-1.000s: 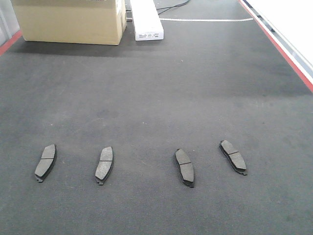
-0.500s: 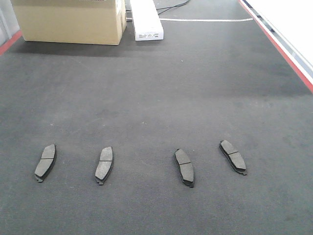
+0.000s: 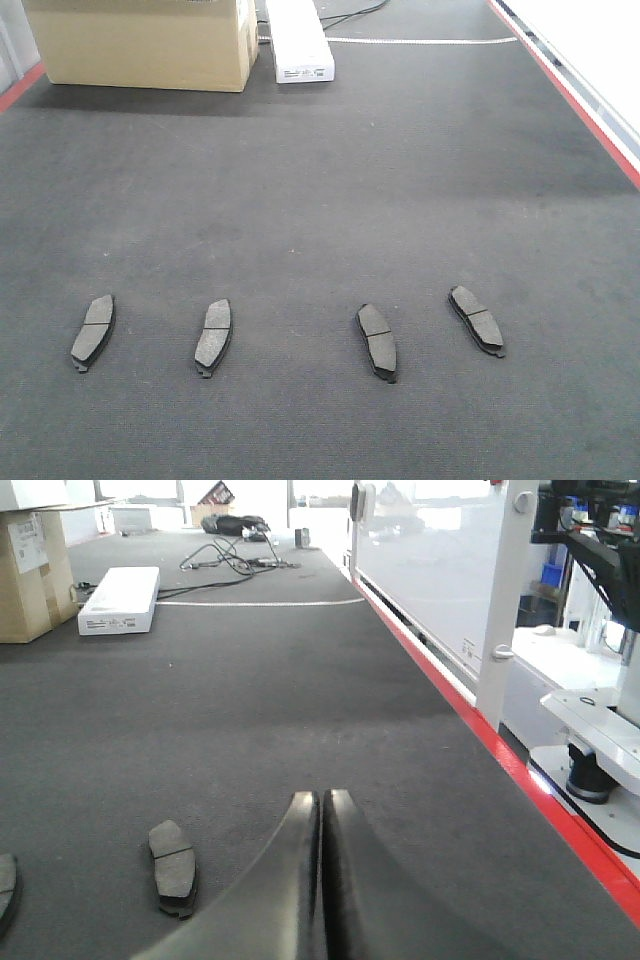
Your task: Move and align brake pads A on conveyor
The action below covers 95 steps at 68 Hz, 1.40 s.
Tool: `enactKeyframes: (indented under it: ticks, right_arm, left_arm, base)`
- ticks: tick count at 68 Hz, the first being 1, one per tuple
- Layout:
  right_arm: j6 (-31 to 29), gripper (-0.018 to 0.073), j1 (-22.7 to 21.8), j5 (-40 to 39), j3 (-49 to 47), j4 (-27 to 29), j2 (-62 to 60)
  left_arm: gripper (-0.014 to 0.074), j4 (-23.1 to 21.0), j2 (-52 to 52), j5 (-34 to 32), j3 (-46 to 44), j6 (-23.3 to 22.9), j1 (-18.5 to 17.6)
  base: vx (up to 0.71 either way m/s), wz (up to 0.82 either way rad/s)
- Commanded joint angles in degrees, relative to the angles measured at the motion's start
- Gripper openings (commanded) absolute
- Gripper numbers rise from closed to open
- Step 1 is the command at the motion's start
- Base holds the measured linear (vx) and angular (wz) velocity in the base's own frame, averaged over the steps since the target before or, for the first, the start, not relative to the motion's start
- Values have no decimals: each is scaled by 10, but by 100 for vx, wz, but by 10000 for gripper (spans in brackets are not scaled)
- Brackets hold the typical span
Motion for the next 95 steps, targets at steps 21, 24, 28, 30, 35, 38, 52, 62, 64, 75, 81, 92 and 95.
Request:
enactKeyframes:
  ticks: [21, 24, 28, 30, 35, 38, 52, 62, 64, 75, 81, 92, 95]
  right_arm:
    - [-25, -11, -3, -220, 133, 1, -7]
    - [-25, -11, -3, -219, 133, 1, -7]
    - [-25, -11, -3, -221, 133, 1, -7]
    - [-25, -11, -3, -224, 133, 1, -7]
    - [-25, -11, -3, -230, 133, 1, -7]
    - [-25, -11, -3, -230, 133, 1, -7]
    - [-24, -11, -3, -229, 133, 32, -7]
    - [-24, -11, -3, -229, 133, 31, -7]
    - [-24, -11, -3, -229, 133, 31, -7]
    - [-24, -11, -3, -228, 133, 31, -7]
    - [-24, -11, -3, -227, 133, 31, -7]
    - [-24, -11, -3, -227, 133, 31, -7]
    - [-24, -11, -3, -227, 133, 31, -7]
  left_arm:
    - [-6, -6, -9, -44, 10, 1, 0]
    - [-6, -6, -9, -44, 10, 1, 0]
    - [-6, -6, -9, -44, 10, 1, 0]
    - [-6, -6, -9, -44, 10, 1, 0]
    - [-6, -6, -9, -44, 10, 1, 0]
    - [-6, -6, -9, -44, 10, 1, 0]
    - [-6, -6, -9, -44, 10, 1, 0]
    - [-6, -6, -9, -44, 10, 1, 0]
    - [-6, -6, -9, -44, 10, 1, 0]
    - [-6, -6, -9, -44, 10, 1, 0]
    - [-6, -6, -9, -44, 10, 1, 0]
    - [-6, -6, -9, -44, 10, 1, 0]
    - [-6, -6, -9, -44, 10, 1, 0]
  base:
    - [0, 0]
    - [0, 0]
    - [0, 0]
    - [0, 0]
    - [0, 0]
    - [0, 0]
    - [0, 0]
    - [0, 0]
    - [0, 0]
    - [0, 0]
    - [0, 0]
    - [0, 0]
    - [0, 0]
